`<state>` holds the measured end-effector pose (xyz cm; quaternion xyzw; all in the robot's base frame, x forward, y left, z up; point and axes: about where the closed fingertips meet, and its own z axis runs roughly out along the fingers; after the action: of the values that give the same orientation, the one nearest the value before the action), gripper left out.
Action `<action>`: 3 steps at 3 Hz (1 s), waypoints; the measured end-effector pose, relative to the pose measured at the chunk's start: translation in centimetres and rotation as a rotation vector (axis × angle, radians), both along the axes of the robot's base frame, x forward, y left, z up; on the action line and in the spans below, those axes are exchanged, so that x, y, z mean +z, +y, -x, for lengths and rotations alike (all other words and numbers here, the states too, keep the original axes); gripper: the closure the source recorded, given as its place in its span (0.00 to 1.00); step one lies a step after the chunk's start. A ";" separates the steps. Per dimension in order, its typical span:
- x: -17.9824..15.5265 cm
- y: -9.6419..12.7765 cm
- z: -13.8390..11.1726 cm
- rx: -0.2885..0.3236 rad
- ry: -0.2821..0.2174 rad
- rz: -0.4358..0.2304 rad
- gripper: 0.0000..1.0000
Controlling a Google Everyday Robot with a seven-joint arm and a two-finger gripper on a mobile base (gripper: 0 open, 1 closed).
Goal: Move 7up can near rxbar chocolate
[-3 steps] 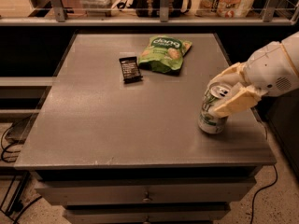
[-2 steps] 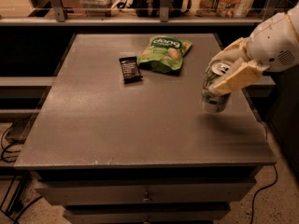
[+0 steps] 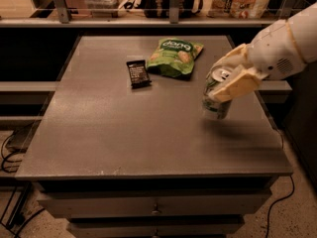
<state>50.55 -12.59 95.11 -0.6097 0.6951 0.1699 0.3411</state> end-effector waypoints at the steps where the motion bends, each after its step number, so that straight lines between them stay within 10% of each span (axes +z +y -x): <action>1: -0.5 4.7 -2.2 0.022 -0.020 -0.057 1.00; 3: -0.8 12.2 -7.7 0.087 -0.022 -0.098 1.00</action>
Offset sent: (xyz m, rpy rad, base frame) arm 0.0822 0.1424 -0.0039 0.1252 -0.0527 0.1021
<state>58.21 -0.37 94.36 -0.6238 0.6547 0.2117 0.3707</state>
